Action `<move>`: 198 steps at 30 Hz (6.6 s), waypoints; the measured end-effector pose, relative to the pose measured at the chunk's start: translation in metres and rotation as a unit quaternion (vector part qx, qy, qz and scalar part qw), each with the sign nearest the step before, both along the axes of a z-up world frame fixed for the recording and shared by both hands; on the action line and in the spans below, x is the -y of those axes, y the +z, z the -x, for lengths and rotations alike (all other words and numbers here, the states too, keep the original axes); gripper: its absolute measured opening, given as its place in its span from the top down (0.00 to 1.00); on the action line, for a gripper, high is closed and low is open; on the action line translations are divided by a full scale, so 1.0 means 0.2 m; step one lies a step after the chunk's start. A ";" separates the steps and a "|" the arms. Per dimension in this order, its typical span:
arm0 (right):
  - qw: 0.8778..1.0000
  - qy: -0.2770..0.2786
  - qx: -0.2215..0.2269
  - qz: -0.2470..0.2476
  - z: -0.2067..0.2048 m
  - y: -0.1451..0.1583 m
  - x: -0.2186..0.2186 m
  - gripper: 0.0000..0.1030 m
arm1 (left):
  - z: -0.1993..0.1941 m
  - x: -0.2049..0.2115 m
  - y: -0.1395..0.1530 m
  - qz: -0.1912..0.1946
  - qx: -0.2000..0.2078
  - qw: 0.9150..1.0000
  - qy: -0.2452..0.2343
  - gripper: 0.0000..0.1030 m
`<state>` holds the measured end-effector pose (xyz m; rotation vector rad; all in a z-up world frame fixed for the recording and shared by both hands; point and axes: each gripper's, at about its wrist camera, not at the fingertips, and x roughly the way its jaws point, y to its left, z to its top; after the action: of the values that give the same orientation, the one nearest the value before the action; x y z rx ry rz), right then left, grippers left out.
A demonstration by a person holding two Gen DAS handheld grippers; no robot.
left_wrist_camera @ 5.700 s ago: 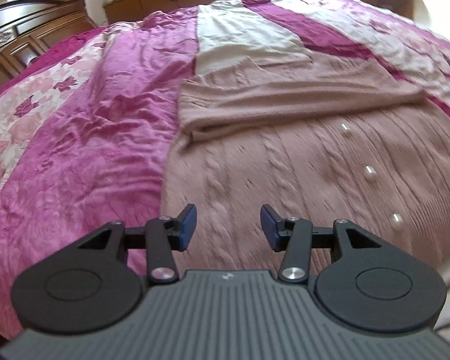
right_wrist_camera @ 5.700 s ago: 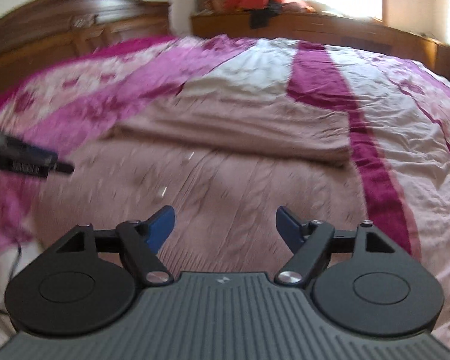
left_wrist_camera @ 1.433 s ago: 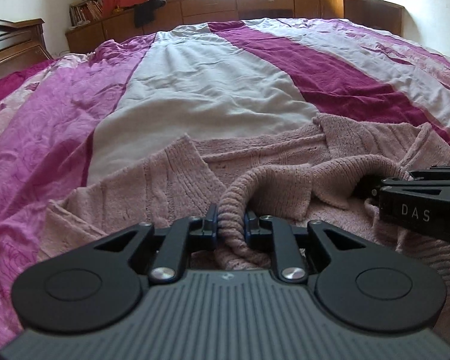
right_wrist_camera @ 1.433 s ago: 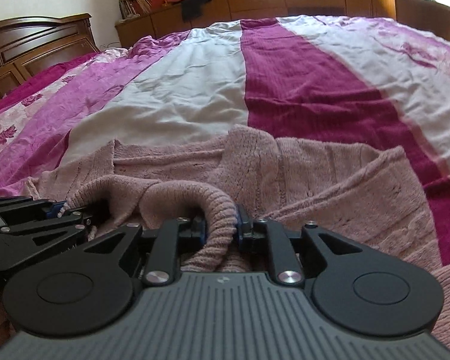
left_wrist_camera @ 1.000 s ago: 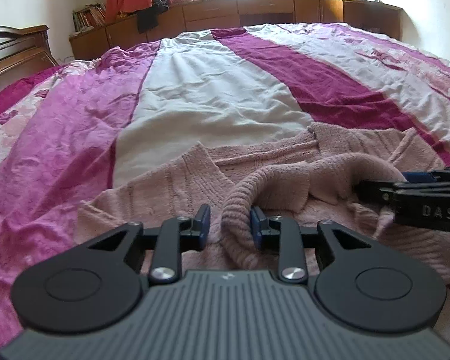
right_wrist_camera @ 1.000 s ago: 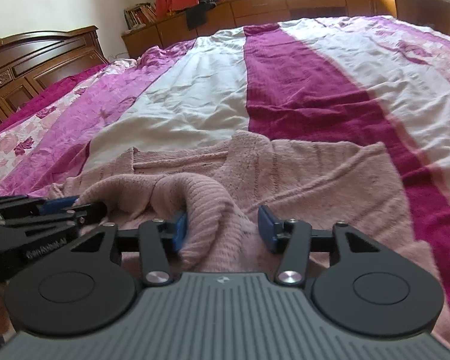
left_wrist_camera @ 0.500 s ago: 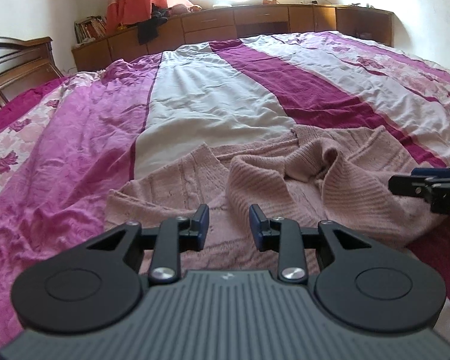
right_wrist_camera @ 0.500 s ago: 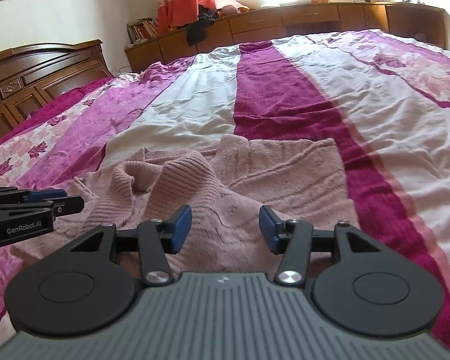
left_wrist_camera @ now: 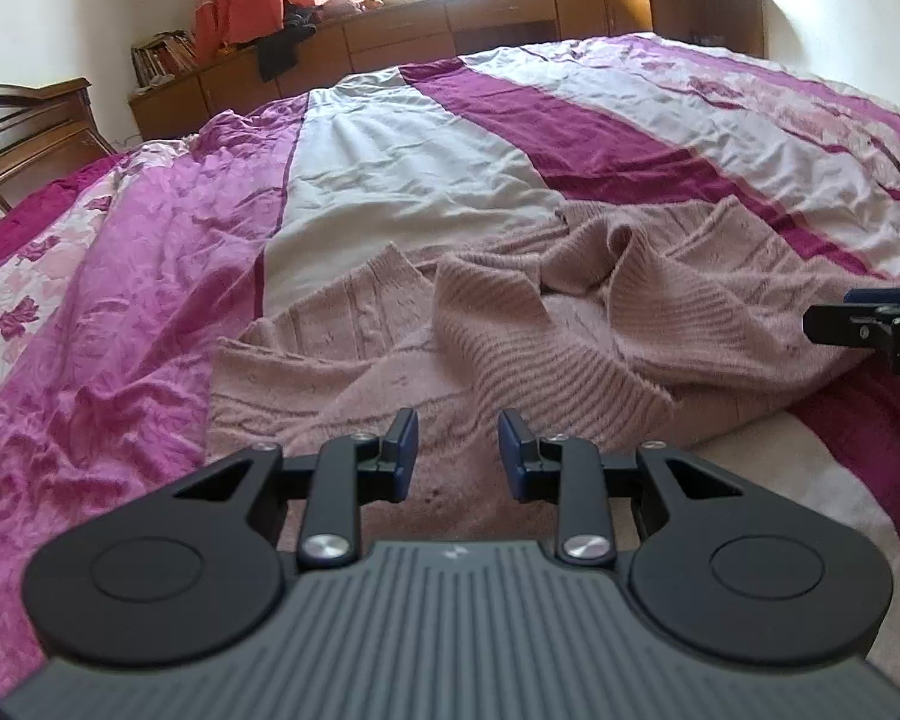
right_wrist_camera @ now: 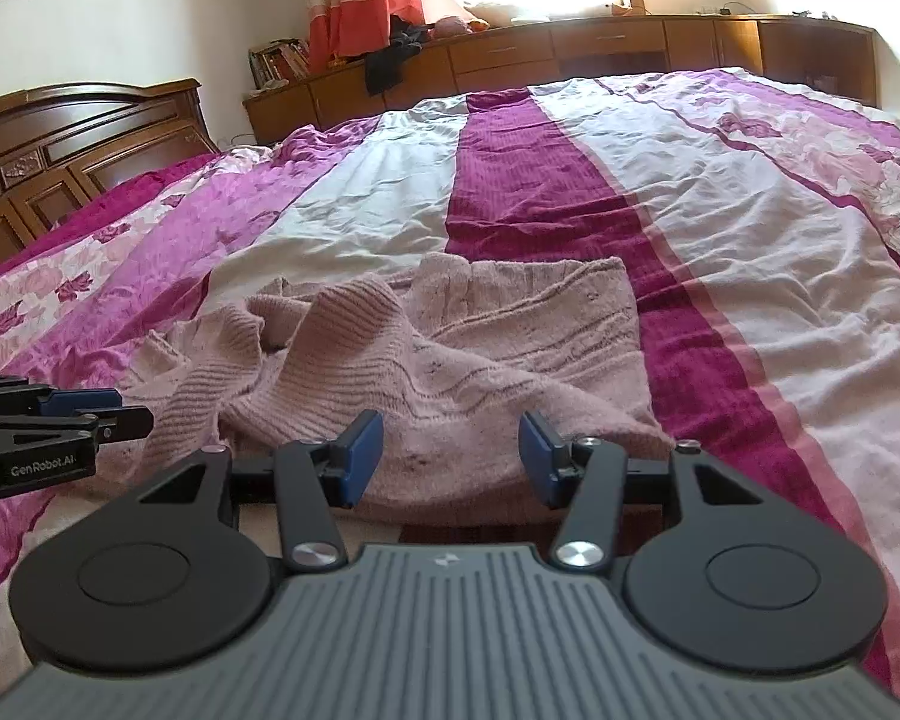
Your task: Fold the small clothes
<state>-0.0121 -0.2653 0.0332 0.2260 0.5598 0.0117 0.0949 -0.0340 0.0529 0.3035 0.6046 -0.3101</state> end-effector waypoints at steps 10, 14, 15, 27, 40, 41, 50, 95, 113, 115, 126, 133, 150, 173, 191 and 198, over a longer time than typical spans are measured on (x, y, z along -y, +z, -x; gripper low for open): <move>1.000 0.006 -0.008 0.008 0.06 -0.03 -0.02 0.38 | 0.07 0.01 -0.05 -0.027 0.001 0.999 -0.017 0.50; 1.000 0.015 -0.003 0.010 0.07 -0.03 -0.04 0.26 | 0.10 0.03 -0.10 -0.050 0.000 0.998 -0.030 0.50; 1.000 0.016 -0.004 0.012 0.07 -0.03 -0.05 0.25 | 0.10 0.04 -0.11 -0.057 0.002 0.998 -0.033 0.50; 0.995 0.054 0.006 0.088 0.05 -0.02 -0.13 0.23 | 0.14 0.16 -0.21 -0.134 0.043 0.988 -0.067 0.50; 0.980 0.146 0.023 0.135 -0.08 -0.03 -0.29 0.25 | 0.11 0.16 -0.22 -0.103 0.069 0.989 -0.079 0.59; 0.978 0.154 0.024 0.137 -0.10 -0.04 -0.31 0.27 | 0.12 0.15 -0.21 -0.093 0.068 0.990 -0.084 0.66; 0.978 0.156 0.037 0.133 -0.23 0.00 -0.29 0.91 | 0.01 -0.03 0.01 -0.012 0.065 0.997 -0.050 0.88; 0.992 0.054 -0.071 0.087 -0.96 -0.12 0.06 0.63 | -0.69 -0.46 -0.20 0.020 -0.049 0.991 0.122 0.74; 1.000 -0.008 -0.017 -0.015 -0.54 0.06 0.26 0.43 | -0.43 -0.52 0.02 0.046 -0.048 0.988 0.140 0.74; 0.999 -0.021 -0.018 -0.026 -0.45 0.08 0.29 0.43 | -0.39 -0.52 0.04 0.050 -0.051 0.987 0.141 0.72; 0.995 -0.068 -0.023 -0.073 -0.12 0.03 0.41 0.25 | -0.21 -0.54 0.07 0.075 -0.086 0.982 0.151 0.49; 0.991 -0.081 -0.029 -0.101 0.01 -0.01 0.43 0.21 | -0.12 -0.54 0.04 0.066 -0.095 0.980 0.160 0.44; 0.969 -0.065 -0.055 -0.234 0.07 -0.18 0.38 0.20 | 0.01 -0.53 -0.04 0.062 -0.121 0.975 0.178 0.38; 0.924 -0.124 -0.014 -0.363 -0.07 -0.33 0.38 0.59 | 0.05 -0.52 -0.08 0.060 -0.123 0.974 0.180 0.38; 0.898 -0.151 0.011 -0.413 -0.15 -0.39 0.41 0.47 | 0.04 -0.53 -0.07 0.059 -0.123 0.973 0.185 0.38; 0.898 -0.164 0.012 -0.408 -0.17 -0.39 0.41 0.61 | 0.04 -0.55 -0.06 0.057 -0.120 0.973 0.187 0.38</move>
<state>0.0218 -0.3471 -0.0455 1.1400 0.4600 -0.0808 0.0860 0.0769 0.0404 0.0367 0.8629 -0.0156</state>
